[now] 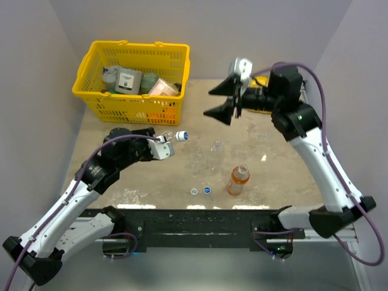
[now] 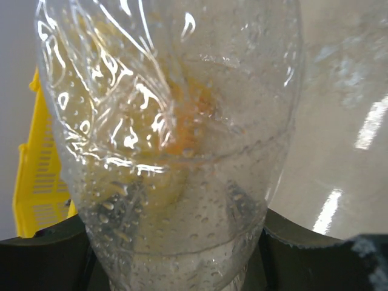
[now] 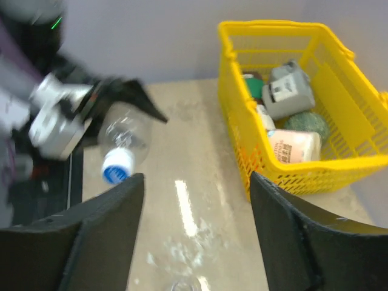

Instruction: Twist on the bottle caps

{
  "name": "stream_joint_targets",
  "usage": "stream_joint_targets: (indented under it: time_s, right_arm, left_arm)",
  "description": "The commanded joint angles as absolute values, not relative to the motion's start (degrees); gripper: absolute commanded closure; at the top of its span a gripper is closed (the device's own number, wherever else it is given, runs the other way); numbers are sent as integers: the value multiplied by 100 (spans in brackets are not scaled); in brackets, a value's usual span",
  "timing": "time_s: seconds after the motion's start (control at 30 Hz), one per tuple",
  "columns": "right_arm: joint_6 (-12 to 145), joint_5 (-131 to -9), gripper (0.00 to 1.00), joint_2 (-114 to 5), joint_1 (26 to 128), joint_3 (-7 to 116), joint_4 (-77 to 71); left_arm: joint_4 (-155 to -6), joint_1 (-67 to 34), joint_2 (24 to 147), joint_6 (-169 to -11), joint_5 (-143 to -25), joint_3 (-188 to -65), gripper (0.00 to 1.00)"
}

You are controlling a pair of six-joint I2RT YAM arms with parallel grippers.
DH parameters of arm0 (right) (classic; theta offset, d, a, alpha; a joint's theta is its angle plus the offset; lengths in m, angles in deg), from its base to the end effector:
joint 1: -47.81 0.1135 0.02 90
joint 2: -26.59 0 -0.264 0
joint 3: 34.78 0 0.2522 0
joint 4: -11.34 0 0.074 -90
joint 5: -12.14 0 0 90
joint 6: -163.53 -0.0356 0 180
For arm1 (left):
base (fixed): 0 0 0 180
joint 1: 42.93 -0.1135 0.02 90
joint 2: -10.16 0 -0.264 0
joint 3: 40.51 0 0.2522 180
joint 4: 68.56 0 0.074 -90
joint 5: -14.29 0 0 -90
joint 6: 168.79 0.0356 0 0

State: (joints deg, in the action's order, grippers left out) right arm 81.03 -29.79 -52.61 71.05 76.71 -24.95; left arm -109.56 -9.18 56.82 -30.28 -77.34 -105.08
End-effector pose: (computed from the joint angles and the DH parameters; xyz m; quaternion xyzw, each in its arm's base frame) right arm 0.2480 0.1353 0.5007 -0.4449 0.5704 0.3804 0.5762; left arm 0.1488 -0.1006 0.3401 0.5546 0.6232 0.0590 0.5482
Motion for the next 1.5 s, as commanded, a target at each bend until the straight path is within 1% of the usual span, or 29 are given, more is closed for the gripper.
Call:
stream_joint_targets:
  time_s: [0.0, 0.1, 0.2, 0.3, 0.53, 0.77, 1.0, 1.2, 1.23, 1.3, 1.33, 1.4, 1.43, 1.47]
  right_arm:
    - [12003, -3382, 32, -4383, 7767, 6917, -3888]
    - [12974, -3733, 34, -3960, 8171, 6486, -4154]
    - [13407, -3988, 34, -3749, 8532, 6257, -4084]
    - [13671, -4112, 34, -3810, 8840, 6317, -4136]
    - [14006, -4261, 36, -3977, 9385, 6528, -4162]
    - [13945, -4261, 41, -4187, 9693, 6713, -4030]
    - [13883, -4305, 47, -4284, 9773, 6713, -3872]
    - [13909, -4288, 57, -4390, 9808, 6757, -3881]
    - [13909, -4279, 60, -4416, 9808, 6775, -3890]
    - [13900, -4288, 64, -4434, 9825, 6783, -3899]
    - [13883, -4288, 69, -4434, 9843, 6792, -3907]
    - [13760, -4314, 73, -4504, 9852, 6862, -3951]
    - [13664, -4340, 83, -4548, 9861, 6906, -3943]
    - [13176, -4384, 90, -4635, 9861, 6941, -3882]
  left_arm:
    - [-11703, -971, 5850, -3678, -9284, -11201, 100]
    - [-12142, -997, 6078, -3696, -9591, -11517, 100]
    - [-12301, -1015, 6237, -3740, -9838, -11720, 100]
    - [-12222, -1015, 6263, -3714, -9856, -11773, 100]
    - [-12266, -1024, 6387, -3599, -9794, -12001, 100]
    - [-12266, -1015, 6378, -3459, -9786, -11993, 100]
    - [-12169, -1024, 6308, -3415, -9751, -11887, 100]
    - [-12108, -1015, 6299, -3353, -9698, -11852, 100]
    - [-12099, -1024, 6299, -3344, -9689, -11843, 100]
    - [-12064, -1024, 6290, -3344, -9680, -11817, 100]
    - [-12055, -1024, 6290, -3336, -9671, -11817, 100]
    - [-12003, -1015, 6290, -3309, -9593, -11799, 100]
    - [-11967, -1015, 6281, -3300, -9557, -11791, 100]
    - [-11924, -1024, 6272, -3248, -9505, -11773, 100]
